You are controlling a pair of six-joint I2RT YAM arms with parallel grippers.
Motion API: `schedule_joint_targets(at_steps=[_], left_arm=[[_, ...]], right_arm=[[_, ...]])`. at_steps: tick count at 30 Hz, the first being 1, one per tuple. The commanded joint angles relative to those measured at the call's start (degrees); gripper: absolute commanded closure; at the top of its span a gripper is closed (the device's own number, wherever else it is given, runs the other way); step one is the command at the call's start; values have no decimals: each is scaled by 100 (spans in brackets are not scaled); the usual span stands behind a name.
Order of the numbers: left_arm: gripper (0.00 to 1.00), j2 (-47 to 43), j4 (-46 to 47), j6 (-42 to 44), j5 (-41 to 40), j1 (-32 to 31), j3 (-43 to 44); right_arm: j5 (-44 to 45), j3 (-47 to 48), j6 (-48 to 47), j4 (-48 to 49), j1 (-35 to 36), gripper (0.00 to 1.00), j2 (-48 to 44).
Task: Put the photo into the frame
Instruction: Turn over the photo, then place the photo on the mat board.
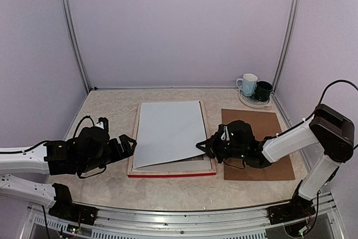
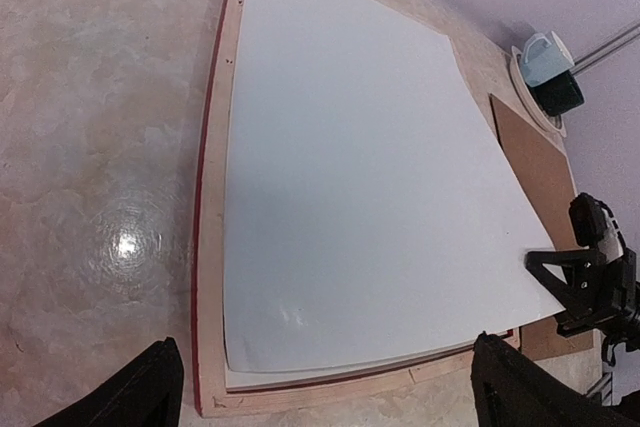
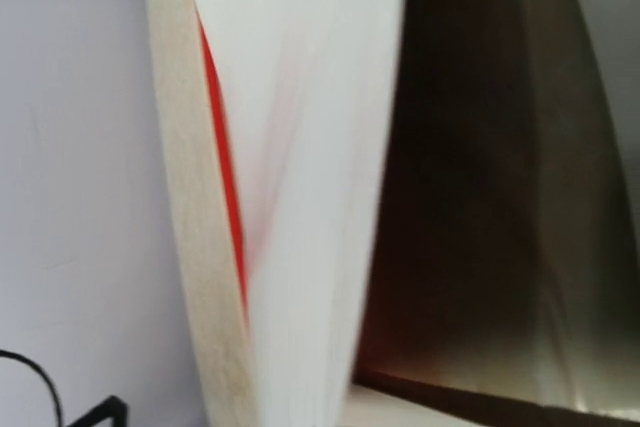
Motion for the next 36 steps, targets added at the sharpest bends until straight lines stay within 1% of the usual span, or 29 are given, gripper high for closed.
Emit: schedule_joint_targets(at_steps=[1,10,14,18,25,27,29,34,36], left_arm=[[1,-50,52,-9,-84,-26,-15],[1,-65,82,-28,-62,-36,-54],[1,-56,116,-28,-46,-31,-55],[1,-55,119,-19,-40,-35,-55],[1,-112,83,-38,-41,-37,-83],[1,-132,82,-46,-49,-37,-95],[1,-148,75,-46,-49,-37,-105],[1,-128,110,-52,-33,-33,-95],[1,-106,128,-38,-23,-36,-82]], right_arm=[[369,88,-211,-356,202,100,-195],[534,110,-437,-671,215,100,-414],[489,230,-550,-780,219,100,-290],[309,310,-572,-649,215,100,-61],[284,402,-621,-667,231,97,59],[312,421,-658,-769,233,94,24],[374,438,-714,-873,234,88,-40],[480,538,-900,-1201,233,72,-173],[490,546,-949,-1202,233,63,-192]])
